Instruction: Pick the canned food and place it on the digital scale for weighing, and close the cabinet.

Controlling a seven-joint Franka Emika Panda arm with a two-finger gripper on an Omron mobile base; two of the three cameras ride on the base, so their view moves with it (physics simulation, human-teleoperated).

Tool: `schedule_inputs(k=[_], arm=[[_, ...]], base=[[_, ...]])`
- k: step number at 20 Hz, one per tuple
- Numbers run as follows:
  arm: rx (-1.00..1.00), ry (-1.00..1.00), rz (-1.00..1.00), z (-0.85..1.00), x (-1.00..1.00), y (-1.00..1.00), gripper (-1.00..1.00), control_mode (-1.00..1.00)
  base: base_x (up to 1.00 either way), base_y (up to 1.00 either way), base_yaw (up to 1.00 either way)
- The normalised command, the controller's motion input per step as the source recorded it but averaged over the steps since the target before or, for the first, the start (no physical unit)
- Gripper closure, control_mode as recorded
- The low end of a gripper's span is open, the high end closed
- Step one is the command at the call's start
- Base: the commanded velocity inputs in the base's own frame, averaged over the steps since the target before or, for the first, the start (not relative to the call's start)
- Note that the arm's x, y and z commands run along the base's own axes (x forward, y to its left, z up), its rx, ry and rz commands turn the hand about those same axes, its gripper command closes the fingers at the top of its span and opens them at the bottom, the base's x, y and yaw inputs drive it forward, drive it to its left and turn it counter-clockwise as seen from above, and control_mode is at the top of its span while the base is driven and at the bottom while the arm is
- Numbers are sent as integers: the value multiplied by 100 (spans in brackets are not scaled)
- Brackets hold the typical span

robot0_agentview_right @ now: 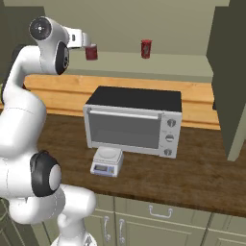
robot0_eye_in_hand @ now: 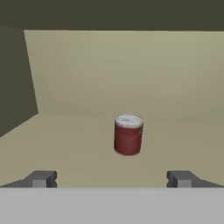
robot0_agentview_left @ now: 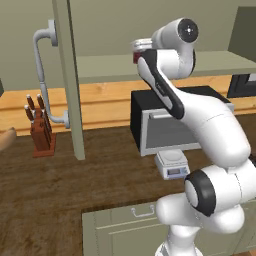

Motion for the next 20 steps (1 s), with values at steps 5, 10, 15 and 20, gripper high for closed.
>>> schedule_inputs(k=[5,10,15,20], arm=[[0,3,-4,0,65,-1,-100,-100],[0,3,-1,-1,63,0,-100,-100],[0,2,0,-8,45,-16,-100,-100],[0,2,0,-15,26,-11,-100,-100]], base=[[0,0,0],[0,0,0],[0,0,0],[0,0,0]])
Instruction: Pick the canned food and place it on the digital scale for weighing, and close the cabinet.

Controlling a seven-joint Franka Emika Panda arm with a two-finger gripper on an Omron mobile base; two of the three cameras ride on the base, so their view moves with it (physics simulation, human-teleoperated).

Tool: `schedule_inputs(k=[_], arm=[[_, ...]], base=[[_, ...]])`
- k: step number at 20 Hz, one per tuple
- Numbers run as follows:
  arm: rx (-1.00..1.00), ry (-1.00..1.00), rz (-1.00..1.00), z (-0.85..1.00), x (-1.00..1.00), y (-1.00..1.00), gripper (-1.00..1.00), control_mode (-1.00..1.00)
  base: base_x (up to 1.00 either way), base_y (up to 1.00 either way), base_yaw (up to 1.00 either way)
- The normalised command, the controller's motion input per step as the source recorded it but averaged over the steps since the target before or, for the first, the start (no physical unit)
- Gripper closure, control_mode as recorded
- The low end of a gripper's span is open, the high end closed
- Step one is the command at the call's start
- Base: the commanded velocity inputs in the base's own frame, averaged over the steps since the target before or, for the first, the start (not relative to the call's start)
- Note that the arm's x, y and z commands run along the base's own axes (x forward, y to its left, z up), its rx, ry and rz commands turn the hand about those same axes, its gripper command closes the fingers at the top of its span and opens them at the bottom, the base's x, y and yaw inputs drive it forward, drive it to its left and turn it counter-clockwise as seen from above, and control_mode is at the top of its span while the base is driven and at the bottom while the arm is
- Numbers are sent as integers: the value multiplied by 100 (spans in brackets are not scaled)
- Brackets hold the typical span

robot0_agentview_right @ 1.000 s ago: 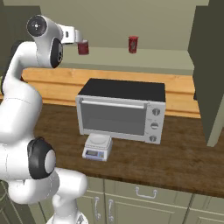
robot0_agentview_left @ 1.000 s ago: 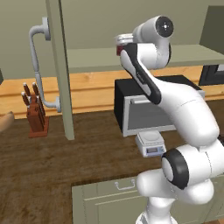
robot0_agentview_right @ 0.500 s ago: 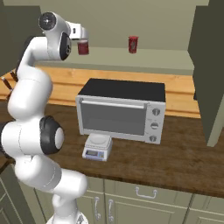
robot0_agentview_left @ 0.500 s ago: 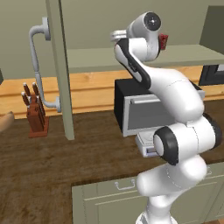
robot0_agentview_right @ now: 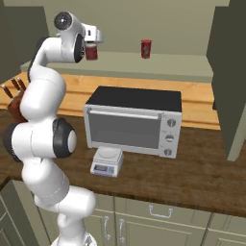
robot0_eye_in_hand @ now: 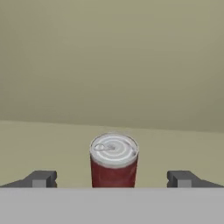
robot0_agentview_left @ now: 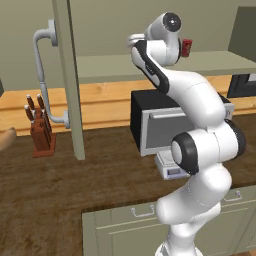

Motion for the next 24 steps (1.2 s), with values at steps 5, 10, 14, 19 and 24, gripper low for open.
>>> schedule_inputs(k=[5,10,14,19,24], arm=[[0,4,0,-23,27,2,-100,-100],[0,0,0,-20,24,0,-100,-100],[0,0,0,-12,22,7,-100,-100],[0,0,0,-2,35,1,-100,-100],[-1,0,0,-8,33,8,100,-100]], base=[[0,0,0],[0,0,0],[0,0,0],[0,0,0],[0,0,0]])
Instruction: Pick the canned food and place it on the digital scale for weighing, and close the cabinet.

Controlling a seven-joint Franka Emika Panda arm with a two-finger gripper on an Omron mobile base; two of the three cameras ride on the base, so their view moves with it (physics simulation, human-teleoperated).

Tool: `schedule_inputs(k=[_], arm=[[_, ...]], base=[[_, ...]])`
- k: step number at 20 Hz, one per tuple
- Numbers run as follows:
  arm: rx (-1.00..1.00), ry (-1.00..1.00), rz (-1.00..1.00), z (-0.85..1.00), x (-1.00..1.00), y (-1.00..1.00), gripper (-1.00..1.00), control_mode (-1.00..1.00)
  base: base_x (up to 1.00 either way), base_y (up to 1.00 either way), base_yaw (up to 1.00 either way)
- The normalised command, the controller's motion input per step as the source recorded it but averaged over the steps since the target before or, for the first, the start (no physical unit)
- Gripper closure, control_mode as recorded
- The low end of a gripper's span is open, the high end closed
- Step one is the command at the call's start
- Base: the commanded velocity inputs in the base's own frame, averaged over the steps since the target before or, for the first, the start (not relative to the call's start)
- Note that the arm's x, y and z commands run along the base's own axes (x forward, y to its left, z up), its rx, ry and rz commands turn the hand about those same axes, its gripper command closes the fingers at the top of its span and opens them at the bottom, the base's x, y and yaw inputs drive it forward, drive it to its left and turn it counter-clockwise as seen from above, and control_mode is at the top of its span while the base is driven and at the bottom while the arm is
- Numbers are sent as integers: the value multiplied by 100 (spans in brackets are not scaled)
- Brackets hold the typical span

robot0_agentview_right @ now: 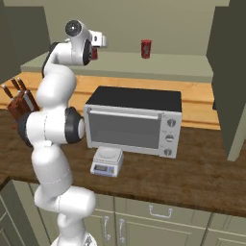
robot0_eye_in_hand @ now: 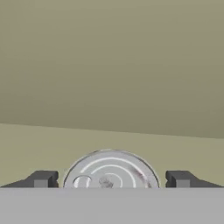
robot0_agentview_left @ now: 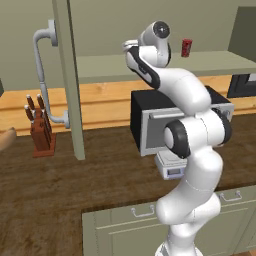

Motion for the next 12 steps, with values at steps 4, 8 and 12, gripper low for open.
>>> schedule_inputs(k=[4,8,12], arm=[[-2,0,0,-22,24,9,100,-100],[0,4,0,-31,7,0,100,-100],[0,1,0,-12,-17,0,100,-100]], base=[[0,0,0],[0,0,0],[0,0,0]])
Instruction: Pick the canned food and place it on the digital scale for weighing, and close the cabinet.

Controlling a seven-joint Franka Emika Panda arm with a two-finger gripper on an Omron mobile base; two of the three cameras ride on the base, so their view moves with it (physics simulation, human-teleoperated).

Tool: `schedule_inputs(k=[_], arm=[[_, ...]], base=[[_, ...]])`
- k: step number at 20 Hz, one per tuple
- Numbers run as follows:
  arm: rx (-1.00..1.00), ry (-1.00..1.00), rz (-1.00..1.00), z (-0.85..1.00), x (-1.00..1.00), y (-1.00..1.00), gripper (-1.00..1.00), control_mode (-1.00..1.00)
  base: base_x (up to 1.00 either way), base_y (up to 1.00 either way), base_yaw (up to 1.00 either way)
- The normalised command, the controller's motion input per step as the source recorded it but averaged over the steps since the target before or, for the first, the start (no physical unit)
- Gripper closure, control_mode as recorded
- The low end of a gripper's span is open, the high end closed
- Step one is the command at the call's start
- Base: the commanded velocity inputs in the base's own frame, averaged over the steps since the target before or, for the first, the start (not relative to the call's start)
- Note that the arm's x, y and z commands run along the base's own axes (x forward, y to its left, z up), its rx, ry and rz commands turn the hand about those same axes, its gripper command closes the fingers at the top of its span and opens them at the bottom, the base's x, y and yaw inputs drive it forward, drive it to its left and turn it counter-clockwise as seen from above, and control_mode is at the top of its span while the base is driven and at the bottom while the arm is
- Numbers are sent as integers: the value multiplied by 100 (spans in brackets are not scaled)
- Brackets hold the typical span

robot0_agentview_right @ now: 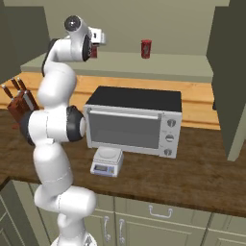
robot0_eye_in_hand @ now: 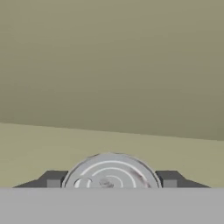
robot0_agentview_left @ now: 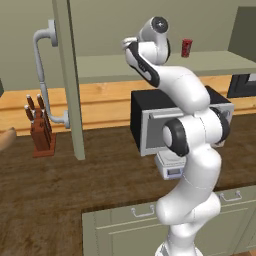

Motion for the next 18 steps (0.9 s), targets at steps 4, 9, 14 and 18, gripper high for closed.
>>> schedule_inputs(k=[4,9,14,18], arm=[[5,-10,-1,34,-63,0,100,-100],[3,-12,0,39,-65,0,100,-100],[4,-12,0,35,-89,0,100,-100],[4,0,0,41,-100,-9,100,-100]], base=[[0,0,0],[0,0,0],[0,0,0],[0,0,0]])
